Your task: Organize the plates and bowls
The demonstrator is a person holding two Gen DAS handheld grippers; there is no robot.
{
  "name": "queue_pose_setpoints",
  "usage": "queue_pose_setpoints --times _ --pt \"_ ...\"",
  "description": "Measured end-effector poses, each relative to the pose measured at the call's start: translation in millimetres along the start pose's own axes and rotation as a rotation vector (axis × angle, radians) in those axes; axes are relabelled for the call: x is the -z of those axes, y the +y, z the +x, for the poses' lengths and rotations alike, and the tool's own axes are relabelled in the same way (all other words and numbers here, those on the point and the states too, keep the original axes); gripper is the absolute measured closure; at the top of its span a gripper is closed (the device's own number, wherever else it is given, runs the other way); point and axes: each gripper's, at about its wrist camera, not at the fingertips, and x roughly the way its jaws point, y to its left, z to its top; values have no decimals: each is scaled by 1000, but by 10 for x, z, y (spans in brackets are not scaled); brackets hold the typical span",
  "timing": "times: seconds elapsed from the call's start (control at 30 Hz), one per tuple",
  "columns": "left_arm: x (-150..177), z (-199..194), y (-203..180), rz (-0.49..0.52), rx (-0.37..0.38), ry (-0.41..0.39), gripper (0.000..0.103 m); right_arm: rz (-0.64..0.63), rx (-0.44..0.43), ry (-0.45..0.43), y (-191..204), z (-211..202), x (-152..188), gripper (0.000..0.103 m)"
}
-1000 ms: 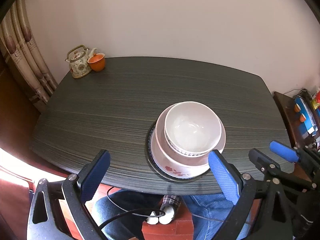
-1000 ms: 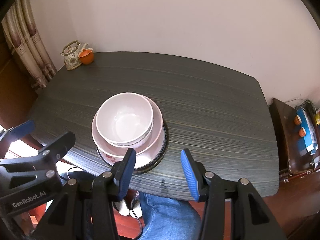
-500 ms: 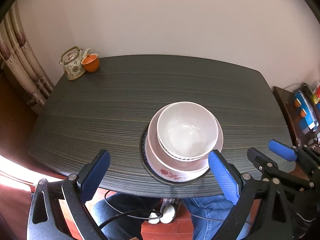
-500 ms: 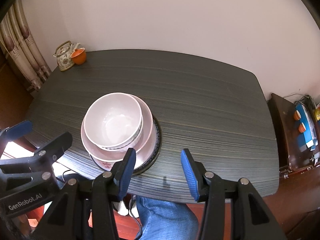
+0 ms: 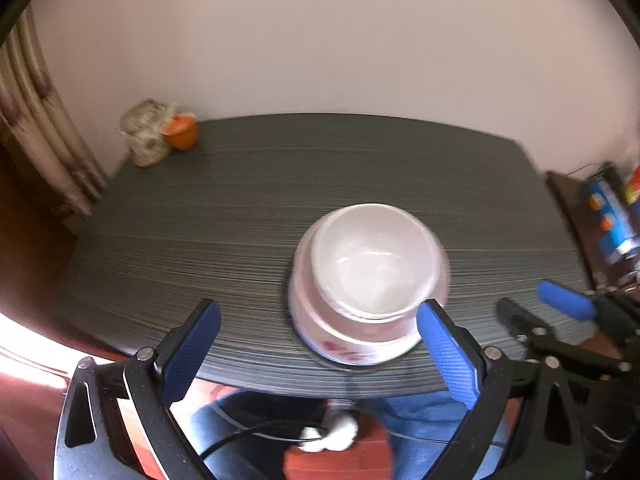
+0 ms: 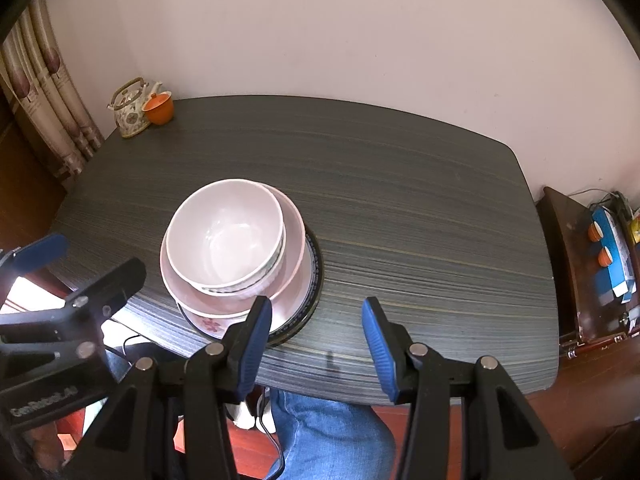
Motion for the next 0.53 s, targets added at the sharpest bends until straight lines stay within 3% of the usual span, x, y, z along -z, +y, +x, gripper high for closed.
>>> queue_pose_setpoints --times 0.2,0.53 --pt "23 16 23 1 44 15 3 3 0 4 -34 14 12 55" --pt "22 14 37 0 57 7 3 0 4 2 -55 -4 29 55"
